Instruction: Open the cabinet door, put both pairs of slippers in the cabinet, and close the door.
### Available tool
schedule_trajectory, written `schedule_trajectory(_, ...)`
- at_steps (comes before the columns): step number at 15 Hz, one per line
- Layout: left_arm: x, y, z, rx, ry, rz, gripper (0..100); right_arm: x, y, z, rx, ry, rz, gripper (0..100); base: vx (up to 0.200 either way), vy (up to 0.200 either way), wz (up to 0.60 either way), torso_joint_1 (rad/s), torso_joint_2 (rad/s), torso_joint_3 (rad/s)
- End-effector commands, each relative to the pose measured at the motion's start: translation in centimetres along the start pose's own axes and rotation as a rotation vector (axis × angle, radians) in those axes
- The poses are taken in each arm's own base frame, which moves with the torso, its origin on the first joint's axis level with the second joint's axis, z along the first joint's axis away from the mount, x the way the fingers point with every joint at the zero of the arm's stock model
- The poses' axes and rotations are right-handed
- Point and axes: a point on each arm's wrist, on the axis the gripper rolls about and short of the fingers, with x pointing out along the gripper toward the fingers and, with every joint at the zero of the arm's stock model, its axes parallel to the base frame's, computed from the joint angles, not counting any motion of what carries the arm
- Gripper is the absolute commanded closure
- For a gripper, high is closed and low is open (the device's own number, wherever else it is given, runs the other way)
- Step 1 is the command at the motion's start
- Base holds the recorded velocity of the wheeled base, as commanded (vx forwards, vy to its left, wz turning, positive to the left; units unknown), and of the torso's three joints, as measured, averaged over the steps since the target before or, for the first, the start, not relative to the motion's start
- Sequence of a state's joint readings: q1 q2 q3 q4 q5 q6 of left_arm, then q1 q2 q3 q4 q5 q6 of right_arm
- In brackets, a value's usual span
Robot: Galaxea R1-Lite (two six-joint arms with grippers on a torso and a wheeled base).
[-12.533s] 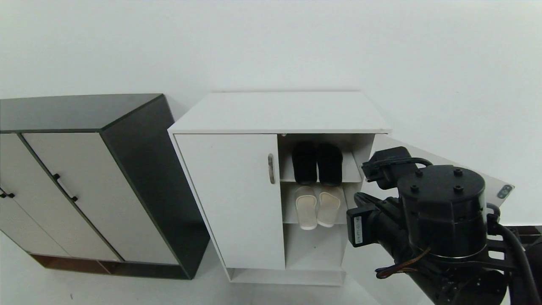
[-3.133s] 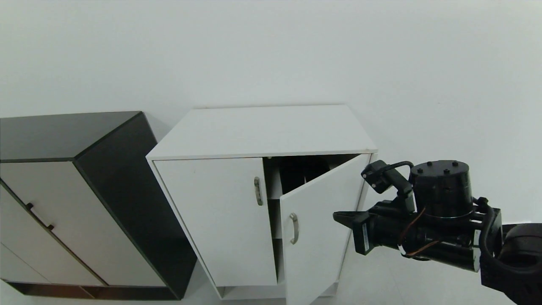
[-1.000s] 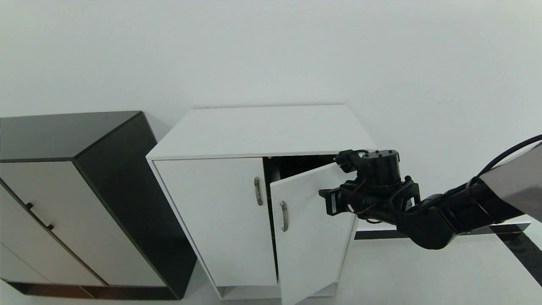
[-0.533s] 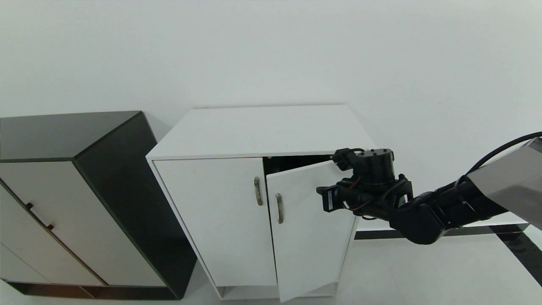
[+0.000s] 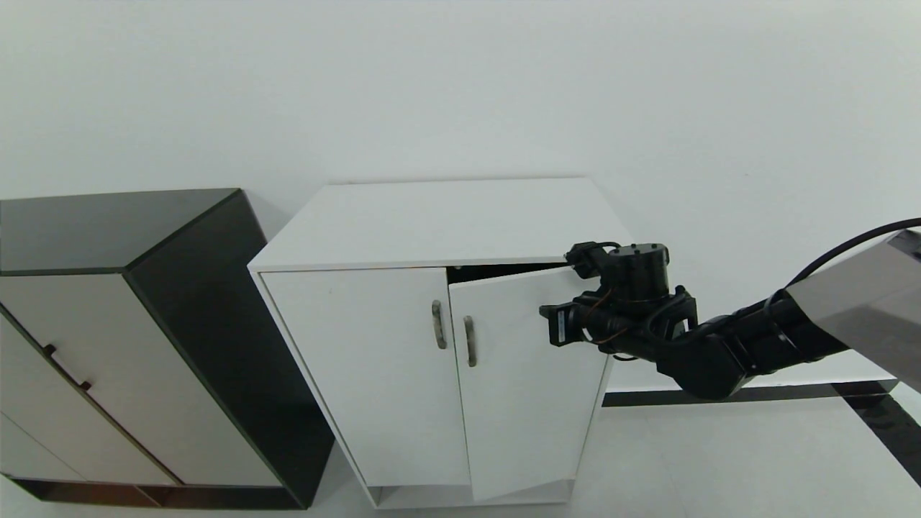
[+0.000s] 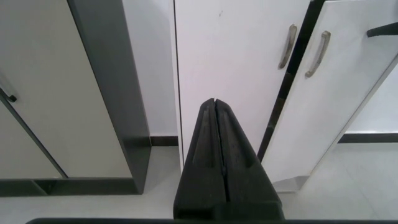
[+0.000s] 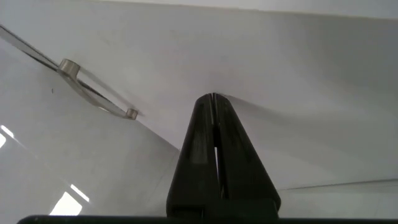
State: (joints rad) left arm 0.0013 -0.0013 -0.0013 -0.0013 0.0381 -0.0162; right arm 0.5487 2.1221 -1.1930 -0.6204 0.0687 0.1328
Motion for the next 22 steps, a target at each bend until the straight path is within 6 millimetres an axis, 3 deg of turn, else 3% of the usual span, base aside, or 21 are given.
schedule_trajectory(1, 0.0, 0.0, 0.0, -0.001, 0.002, 0.002, 100, 0.2, -0.5, 0.1, 0.004, -0.004, -0.011, 100, 0.0, 0.0, 0.0, 0.0, 0.0, 0.0)
schedule_trajectory(6, 0.0, 0.0, 0.0, -0.001, 0.002, 0.001, 100, 1.2, -1.8, -0.1, 0.013, 0.002, -0.036, 100, 0.0, 0.0, 0.0, 0.0, 0.0, 0.0)
schedule_trajectory(17, 0.0, 0.0, 0.0, -0.002, 0.001, 0.002, 100, 1.4, -2.3, 0.2, 0.016, -0.008, -0.045, 100, 0.0, 0.0, 0.0, 0.0, 0.0, 0.0)
schedule_trajectory(22, 0.0, 0.0, 0.0, -0.002, 0.002, 0.002, 100, -0.1, -2.0, 0.5, 0.014, -0.006, -0.044, 100, 0.0, 0.0, 0.0, 0.0, 0.0, 0.0)
